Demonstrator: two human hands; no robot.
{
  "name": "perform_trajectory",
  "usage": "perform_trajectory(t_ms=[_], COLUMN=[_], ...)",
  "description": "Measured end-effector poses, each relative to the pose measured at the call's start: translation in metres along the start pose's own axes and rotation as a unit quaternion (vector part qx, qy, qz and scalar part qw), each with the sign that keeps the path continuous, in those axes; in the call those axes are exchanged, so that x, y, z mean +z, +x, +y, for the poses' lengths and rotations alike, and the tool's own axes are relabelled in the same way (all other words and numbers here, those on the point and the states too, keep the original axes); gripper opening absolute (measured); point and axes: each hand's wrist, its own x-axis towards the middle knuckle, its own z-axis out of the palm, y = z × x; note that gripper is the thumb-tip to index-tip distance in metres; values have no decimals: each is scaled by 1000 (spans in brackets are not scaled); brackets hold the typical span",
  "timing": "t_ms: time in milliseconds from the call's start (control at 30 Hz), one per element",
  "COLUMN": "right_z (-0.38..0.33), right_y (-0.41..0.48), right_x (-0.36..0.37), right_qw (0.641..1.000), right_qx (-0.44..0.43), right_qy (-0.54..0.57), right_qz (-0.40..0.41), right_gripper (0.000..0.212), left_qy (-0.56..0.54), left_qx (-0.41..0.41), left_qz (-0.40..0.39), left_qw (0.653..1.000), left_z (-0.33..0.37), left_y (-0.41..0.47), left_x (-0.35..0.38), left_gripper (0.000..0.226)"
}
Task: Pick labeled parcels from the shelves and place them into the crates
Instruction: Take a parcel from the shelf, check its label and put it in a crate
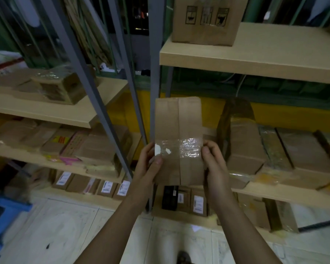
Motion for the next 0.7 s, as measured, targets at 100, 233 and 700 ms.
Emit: perform_trajectory(t_ms=[100, 233, 700], right_z=[-4, -8, -8], right_y=[-2, -7, -4], right_x=[2, 4, -11], right_qw=[999, 996, 994], right_qx=[-3, -8, 10], right_qy=[-33, -89, -84], right_qz=[-25, -1, 64], right_gripper=[28, 39, 42], left_qy=[-41, -77, 82], left_qx=[-19, -30, 51], left_qz=[3, 14, 52], left_qw=[999, 996, 994], left_z=[2, 9, 21], left_y=[0, 2, -5], left_x=[-7, -15, -13], left_gripper=[50, 45, 43])
